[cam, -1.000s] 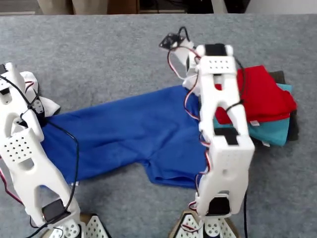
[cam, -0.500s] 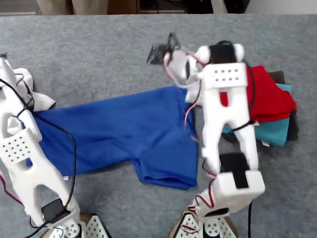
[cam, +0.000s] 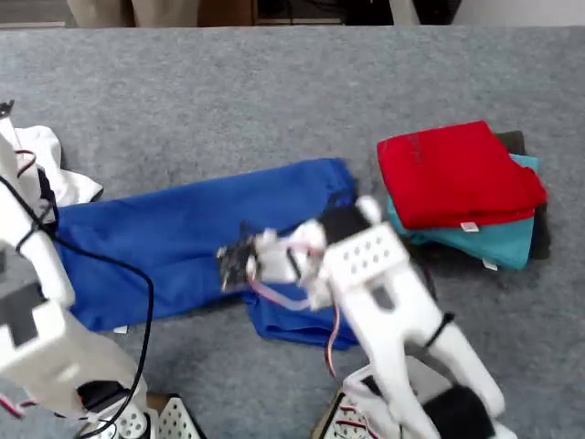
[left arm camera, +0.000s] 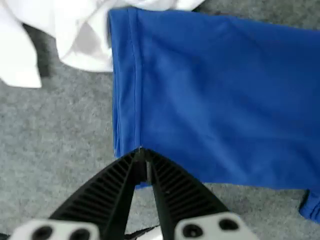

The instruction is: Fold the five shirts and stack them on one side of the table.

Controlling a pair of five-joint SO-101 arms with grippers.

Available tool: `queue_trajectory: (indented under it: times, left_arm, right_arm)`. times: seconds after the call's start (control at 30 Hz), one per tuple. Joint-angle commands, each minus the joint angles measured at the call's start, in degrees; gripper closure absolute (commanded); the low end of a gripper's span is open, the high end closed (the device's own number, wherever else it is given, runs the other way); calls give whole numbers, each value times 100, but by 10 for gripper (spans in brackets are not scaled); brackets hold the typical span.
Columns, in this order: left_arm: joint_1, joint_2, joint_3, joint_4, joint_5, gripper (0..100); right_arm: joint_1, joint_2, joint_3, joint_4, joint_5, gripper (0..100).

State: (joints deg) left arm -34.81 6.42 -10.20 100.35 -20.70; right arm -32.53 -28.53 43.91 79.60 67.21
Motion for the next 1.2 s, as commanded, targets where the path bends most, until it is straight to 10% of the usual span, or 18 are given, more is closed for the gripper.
queue_trajectory:
  times: [0.0, 0.5, 1.17]
  left_arm:
    - [-53, -857, 378, 26, -44, 981]
    - [-53, -1015, 1046, -378, -62, 980]
    - [-79, -1015, 1002, -334, -62, 980]
  right_arm:
    - [-505, -312, 866, -853, -105, 878]
    - [-1982, 374, 1578, -1099, -1723, 800]
    - [-1481, 699, 2114, -2259, -1741, 935]
